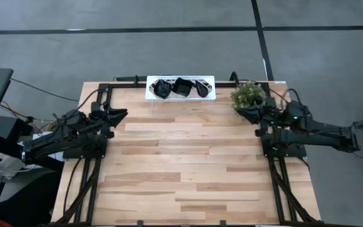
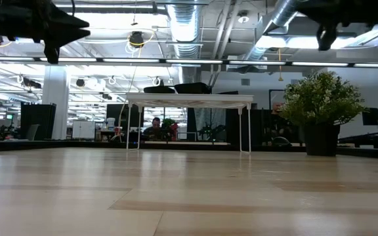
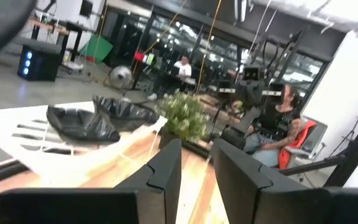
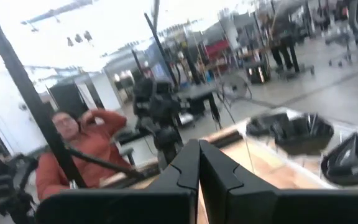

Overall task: Pick & Place Mini shaped plates
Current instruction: Return to home position

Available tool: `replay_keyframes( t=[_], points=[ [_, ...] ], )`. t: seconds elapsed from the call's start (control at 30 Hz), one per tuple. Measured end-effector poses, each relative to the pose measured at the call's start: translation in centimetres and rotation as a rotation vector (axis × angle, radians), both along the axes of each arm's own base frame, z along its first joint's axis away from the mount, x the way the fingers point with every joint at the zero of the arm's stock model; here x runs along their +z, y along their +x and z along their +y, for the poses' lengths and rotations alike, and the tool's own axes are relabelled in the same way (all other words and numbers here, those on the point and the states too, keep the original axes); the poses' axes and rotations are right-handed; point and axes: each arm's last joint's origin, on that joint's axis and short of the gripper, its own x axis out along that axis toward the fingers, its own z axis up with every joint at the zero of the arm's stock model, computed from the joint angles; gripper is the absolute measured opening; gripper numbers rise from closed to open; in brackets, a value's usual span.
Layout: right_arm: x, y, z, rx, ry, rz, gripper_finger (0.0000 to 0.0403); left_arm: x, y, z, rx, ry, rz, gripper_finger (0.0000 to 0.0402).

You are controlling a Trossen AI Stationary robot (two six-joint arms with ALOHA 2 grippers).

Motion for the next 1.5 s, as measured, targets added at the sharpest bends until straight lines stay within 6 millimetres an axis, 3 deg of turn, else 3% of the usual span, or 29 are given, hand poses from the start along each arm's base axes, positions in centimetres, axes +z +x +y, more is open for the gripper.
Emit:
replay_keyframes(
  t=[0.2, 0.37, 0.63, 0.97, 1.07, 1.23, 1.5],
  points=[
    [0.4, -2.4, 0.5, -0.005, -0.043, -0.076, 0.0000, 0.6, -0.6, -0.2, 0.000, 0.066, -0.054, 0.0095],
    [-0.2, -3.2, 0.6, -0.021, -0.018, -0.029, 0.0000, 0.4, -0.2, -0.1, -0.001, 0.066, -0.025, 0.0095],
    [-1.1, -3.1, 0.5, -0.048, 0.024, 0.059, 0.0000, 0.0, 0.2, 0.0, -0.002, 0.072, -0.010, 0.0095],
    [-1.7, -3.0, 0.4, -0.070, 0.058, 0.098, 0.0000, -3.6, 0.9, 0.2, -0.001, 0.053, -0.067, 0.0095],
    [-2.8, -2.4, 0.3, -0.069, 0.053, 0.068, 0.0000, -4.5, 0.9, 0.2, -0.001, 0.032, -0.048, 0.0095],
    [-5.3, -1.5, 0.1, -0.067, 0.091, 0.076, 0.0000, -4.6, 0.9, 0.2, -0.001, 0.027, -0.055, 0.0095],
    [-5.2, -2.0, 0.2, -0.064, 0.097, 0.083, 0.0000, -4.6, 0.9, 0.2, -0.001, 0.021, -0.050, 0.0095]
  ],
)
